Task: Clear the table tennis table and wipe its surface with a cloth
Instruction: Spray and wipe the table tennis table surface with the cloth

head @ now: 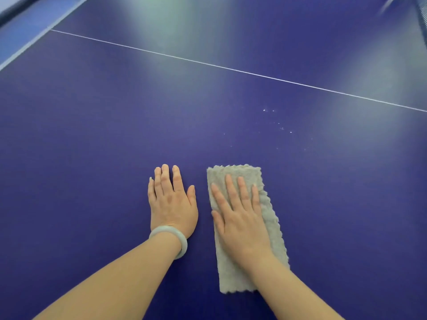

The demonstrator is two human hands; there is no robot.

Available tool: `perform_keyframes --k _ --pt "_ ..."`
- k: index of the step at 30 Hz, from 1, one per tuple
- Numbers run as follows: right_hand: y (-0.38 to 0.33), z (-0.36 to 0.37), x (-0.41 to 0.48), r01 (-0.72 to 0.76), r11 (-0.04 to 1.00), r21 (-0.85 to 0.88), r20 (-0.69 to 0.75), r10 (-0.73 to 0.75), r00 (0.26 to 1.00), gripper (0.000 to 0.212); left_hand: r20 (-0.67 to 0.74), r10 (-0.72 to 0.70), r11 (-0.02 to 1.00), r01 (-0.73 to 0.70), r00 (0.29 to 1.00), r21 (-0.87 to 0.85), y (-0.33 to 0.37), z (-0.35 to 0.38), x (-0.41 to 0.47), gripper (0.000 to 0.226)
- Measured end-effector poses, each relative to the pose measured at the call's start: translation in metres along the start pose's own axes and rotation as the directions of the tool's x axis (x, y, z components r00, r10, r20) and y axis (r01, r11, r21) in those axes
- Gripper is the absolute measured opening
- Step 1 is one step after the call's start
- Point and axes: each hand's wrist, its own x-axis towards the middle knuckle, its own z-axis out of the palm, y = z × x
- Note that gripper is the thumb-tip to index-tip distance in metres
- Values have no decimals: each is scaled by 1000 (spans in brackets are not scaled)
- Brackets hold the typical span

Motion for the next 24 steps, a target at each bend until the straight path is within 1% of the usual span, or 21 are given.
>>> perform_keyframes --k 1,2,3,4,5,7,8,9,10,11,12,14,16,17,18,19,20,21,22,23,24 --pt "4 1 -13 95 995 -20 11 -95 995 57 -4 -3 1000 3 1000 -4 0 0 0 66" --pt "17 1 -21 125 992 -30 21 -124 992 56 -5 -6 1000 6 1000 -6 0 0 0 66" --pt "34 -1 -24 87 995 -48 15 -86 996 56 -1 -8 1000 8 1000 -6 0 0 0 66" --pt "54 -2 -22 -4 997 -74 -3 4 1000 57 8 -9 1000 9 1000 -5 1 -1 1 65" --pt "74 -5 -16 -133 987 -87 -21 132 991 59 17 -7 1000 7 1000 -6 1 -1 0 65" --pt "99 -13 7 -412 910 -56 -8 412 911 61 23 -2 1000 2 1000 -1 1 -2 0 65" --pt "100 -16 19 -497 867 -36 -12 497 868 60 20 -3 1000 3 1000 4 1 -2 0 65" --pt "91 -17 31 -542 840 -6 -16 542 840 59 17 -5 1000 5 1000 8 1 -2 0 65" --pt "77 -16 39 -544 839 35 -16 544 839 58 16 -8 1000 8 1000 8 0 -2 -1 65" --pt "59 -13 43 -503 862 58 -13 504 863 57 15 -9 1000 9 1000 3 1 -2 -1 65" --pt "38 -8 41 -427 902 57 -27 429 903 56 13 -9 1000 9 1000 -8 1 -2 0 65" --pt "-4 2 17 -233 972 25 -51 234 971 57 17 -4 1000 5 1000 -21 1 -2 0 64" --pt "-24 7 -20 -46 999 10 -17 46 999 58 22 2 1000 -2 1000 -19 0 -2 -1 64" --pt "-21 7 -33 12 1000 -1 8 -12 1000 58 22 3 1000 -2 1000 -20 -1 -2 -1 64" --pt "-8 5 -38 27 1000 -9 24 -27 999 59 19 -1 1000 1 1000 -23 -1 -2 -1 63" --pt "10 4 -39 -13 1000 -26 15 14 1000 59 17 -4 1000 4 1000 -26 -1 -2 -1 63" --pt "30 1 -35 -96 994 -44 -1 96 995 60 17 -5 1000 5 1000 -25 -1 -2 -1 63" --pt "49 -3 -28 -215 975 -50 -5 215 977 62 19 -4 1000 4 1000 -21 -1 -2 -1 63" --pt "64 -7 -18 -344 938 -38 9 344 939 63 20 -1 1000 2 1000 -17 -1 -1 0 63" --pt "71 -11 -8 -442 897 -23 19 442 897 65 20 0 1000 1 1000 -13 -1 -1 -1 62" --pt "69 -13 2 -496 868 -12 21 496 868 66 22 -2 1000 2 1000 -12 0 -2 -1 62"
